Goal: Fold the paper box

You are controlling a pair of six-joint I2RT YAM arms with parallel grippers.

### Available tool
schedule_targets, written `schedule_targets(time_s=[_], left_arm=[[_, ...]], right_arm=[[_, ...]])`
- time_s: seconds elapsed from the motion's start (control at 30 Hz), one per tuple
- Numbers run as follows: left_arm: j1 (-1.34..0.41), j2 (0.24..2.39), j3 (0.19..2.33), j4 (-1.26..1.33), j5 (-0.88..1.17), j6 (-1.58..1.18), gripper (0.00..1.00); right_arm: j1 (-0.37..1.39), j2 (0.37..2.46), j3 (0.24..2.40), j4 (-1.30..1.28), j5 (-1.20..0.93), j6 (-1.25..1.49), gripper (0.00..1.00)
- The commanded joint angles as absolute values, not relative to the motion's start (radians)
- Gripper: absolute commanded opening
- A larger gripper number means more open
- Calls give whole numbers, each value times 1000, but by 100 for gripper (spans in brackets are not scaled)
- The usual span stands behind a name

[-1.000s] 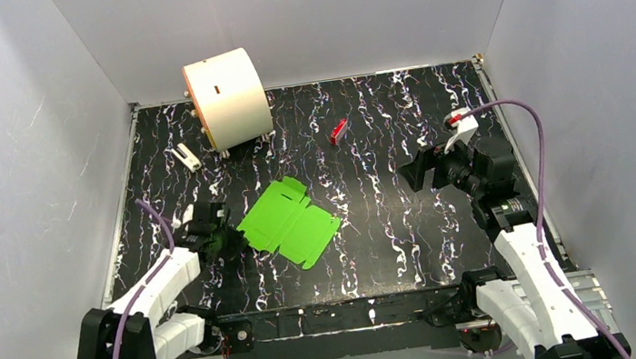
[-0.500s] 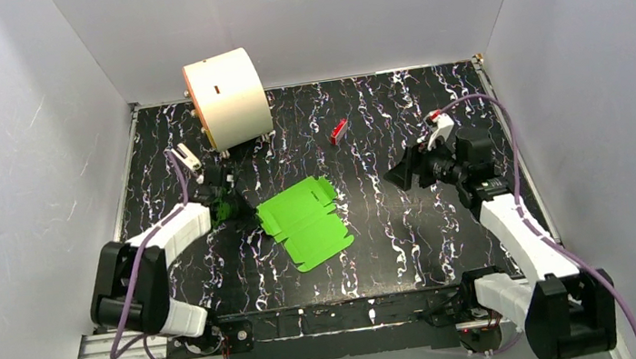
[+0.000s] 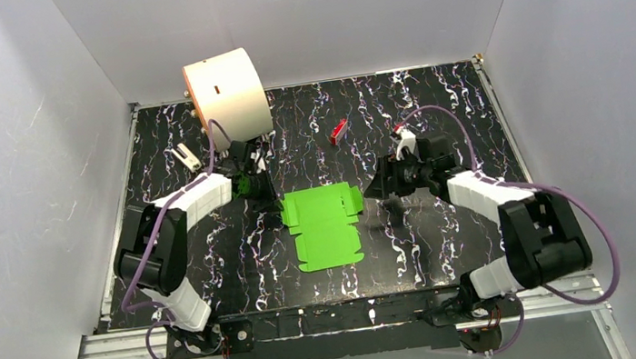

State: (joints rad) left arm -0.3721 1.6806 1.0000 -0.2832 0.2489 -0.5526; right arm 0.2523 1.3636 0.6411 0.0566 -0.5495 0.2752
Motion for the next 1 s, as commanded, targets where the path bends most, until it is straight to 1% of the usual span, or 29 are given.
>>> schedule_targets(time_s=[0.0,0.13,0.17,0.33,0.37,0.67,0.9,0.97], left_arm=[[-388,1701,1051,-342,288,-504,0],[-388,1709,1064,-341,275,-523,0],[-388,1707,1065,-341,273,-528,0],[-387,1694,1061,-337,266,-535,16],[-385,1694,1062,-337,267,-535,17],[-381,1748,1079,-337,306,-537,23],[-380,1746,1069,-330,323,-544,24],[-380,1739,1056,-319,327,-551,24]], right_arm=[[290,1462,727,164,-523,292,76],[310,1544,753,182,-507,295,74],[312,1558,759,182,-508,299,72],[325,1584,766,195,-509,303,70],[325,1588,768,195,-508,301,70],[328,1643,782,200,-533,300,69],[328,1663,773,227,-551,313,62],[328,1671,773,229,-556,316,59]])
